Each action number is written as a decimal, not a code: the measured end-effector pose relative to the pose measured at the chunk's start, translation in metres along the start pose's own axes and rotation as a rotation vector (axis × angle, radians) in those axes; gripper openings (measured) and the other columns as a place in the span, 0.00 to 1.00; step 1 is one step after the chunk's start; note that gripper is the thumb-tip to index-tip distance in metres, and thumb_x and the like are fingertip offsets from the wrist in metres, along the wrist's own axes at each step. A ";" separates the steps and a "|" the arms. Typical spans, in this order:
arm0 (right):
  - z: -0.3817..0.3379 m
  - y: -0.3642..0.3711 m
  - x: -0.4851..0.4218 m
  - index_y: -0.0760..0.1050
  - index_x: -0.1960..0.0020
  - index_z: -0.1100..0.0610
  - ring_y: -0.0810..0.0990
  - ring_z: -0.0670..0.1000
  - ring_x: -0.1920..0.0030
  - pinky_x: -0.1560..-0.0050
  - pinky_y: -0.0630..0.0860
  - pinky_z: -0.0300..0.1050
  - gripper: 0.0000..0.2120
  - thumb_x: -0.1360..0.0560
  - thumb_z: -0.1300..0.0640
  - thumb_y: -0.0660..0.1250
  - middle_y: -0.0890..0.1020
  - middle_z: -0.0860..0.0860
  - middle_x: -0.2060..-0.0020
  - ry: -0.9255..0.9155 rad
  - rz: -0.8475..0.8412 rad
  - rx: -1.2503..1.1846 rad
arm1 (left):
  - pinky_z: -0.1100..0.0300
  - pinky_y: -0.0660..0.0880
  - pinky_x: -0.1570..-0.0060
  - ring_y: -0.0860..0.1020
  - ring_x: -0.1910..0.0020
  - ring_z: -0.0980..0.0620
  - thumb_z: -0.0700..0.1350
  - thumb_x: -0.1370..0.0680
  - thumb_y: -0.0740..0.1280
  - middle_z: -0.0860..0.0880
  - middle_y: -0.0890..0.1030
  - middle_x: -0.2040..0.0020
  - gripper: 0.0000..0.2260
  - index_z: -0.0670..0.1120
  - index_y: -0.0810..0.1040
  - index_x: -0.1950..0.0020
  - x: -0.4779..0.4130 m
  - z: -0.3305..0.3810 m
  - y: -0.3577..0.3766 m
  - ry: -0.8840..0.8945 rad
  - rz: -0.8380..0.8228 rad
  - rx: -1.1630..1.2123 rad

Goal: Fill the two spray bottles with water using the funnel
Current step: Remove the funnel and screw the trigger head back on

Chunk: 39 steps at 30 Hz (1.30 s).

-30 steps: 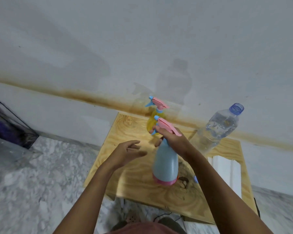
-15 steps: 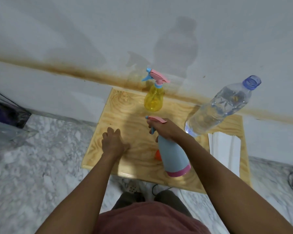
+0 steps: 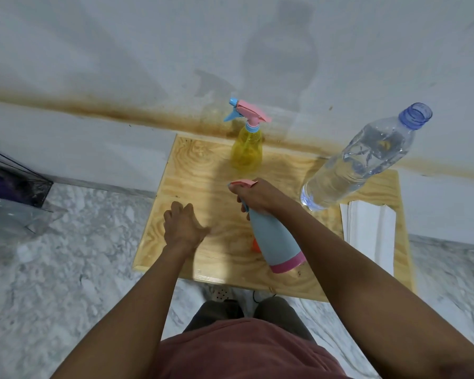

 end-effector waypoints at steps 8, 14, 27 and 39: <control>0.002 -0.003 0.000 0.81 0.51 0.58 0.83 0.53 0.65 0.54 0.83 0.53 0.22 0.25 0.38 0.65 0.86 0.55 0.59 -0.016 -0.015 0.036 | 0.49 0.69 0.38 0.62 0.33 0.41 0.61 0.33 0.77 0.45 0.62 0.30 0.35 0.45 0.71 0.34 0.000 0.000 0.000 -0.006 0.008 -0.008; 0.005 -0.002 0.007 0.81 0.50 0.58 0.85 0.56 0.63 0.56 0.84 0.54 0.22 0.26 0.39 0.66 0.85 0.57 0.60 -0.002 -0.034 0.044 | 0.49 0.69 0.37 0.61 0.33 0.41 0.61 0.33 0.77 0.45 0.62 0.30 0.35 0.45 0.70 0.33 -0.001 -0.001 0.001 -0.007 0.002 0.001; -0.016 -0.013 0.041 0.74 0.47 0.59 0.85 0.58 0.64 0.61 0.82 0.55 0.18 0.23 0.43 0.66 0.85 0.55 0.57 -0.271 0.085 -0.050 | 0.51 0.69 0.41 0.63 0.33 0.41 0.60 0.32 0.75 0.44 0.64 0.31 0.34 0.47 0.69 0.32 -0.002 0.000 0.000 -0.021 -0.031 -0.023; -0.054 -0.026 0.090 0.85 0.54 0.52 0.84 0.44 0.62 0.59 0.77 0.36 0.02 0.26 0.55 0.74 0.86 0.49 0.62 -0.583 0.223 -0.421 | 0.65 0.74 0.44 0.74 0.38 0.64 0.56 0.37 0.81 0.63 0.76 0.38 0.35 0.63 0.70 0.34 0.067 0.086 -0.048 0.503 -0.116 0.669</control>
Point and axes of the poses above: each hand's wrist, its own x-axis away from the middle knuckle, its own y-axis out of the palm, z = x × y, the point moved 5 cm from there along -x, towards the middle knuckle
